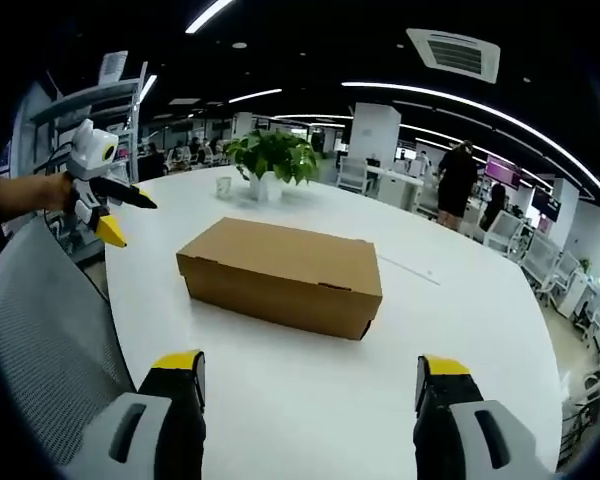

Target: Operate the shoe box by opening the lid, removing the specified soft item, and placing it in the target area until the item is outside and the box remains undamaged.

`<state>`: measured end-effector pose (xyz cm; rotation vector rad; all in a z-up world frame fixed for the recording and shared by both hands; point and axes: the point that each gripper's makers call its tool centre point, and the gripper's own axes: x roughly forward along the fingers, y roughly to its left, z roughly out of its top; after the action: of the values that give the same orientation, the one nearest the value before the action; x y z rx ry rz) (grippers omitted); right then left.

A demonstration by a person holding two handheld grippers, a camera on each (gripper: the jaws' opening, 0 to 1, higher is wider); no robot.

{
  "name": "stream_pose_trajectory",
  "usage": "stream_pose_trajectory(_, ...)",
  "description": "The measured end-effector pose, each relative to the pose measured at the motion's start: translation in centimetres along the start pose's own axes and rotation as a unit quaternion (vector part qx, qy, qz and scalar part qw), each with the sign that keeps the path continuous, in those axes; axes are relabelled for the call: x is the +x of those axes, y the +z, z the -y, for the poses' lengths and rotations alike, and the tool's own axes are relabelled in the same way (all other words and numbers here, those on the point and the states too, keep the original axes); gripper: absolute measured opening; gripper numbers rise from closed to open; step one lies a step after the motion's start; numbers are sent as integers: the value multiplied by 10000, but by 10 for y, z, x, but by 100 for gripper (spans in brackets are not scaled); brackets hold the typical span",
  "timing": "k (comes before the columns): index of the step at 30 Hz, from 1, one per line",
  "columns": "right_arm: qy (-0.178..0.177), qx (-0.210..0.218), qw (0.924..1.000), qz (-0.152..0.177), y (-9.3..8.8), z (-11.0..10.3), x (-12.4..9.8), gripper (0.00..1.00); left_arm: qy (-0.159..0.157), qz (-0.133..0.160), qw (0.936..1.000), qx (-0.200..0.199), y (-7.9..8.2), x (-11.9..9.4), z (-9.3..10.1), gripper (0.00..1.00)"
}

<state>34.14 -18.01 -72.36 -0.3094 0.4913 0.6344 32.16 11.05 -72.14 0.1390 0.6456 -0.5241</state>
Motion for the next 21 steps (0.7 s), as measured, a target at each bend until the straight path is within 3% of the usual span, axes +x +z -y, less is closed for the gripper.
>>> stream_pose_trajectory(12, 322, -641, 9974, 76, 15, 9, 23, 85, -125, -112, 9999, 40, 2, 29, 2, 100)
stream_pose_trajectory(21, 432, -685, 9967, 28, 16, 24, 47, 84, -150, -101, 9998, -91, 8, 46, 5, 100)
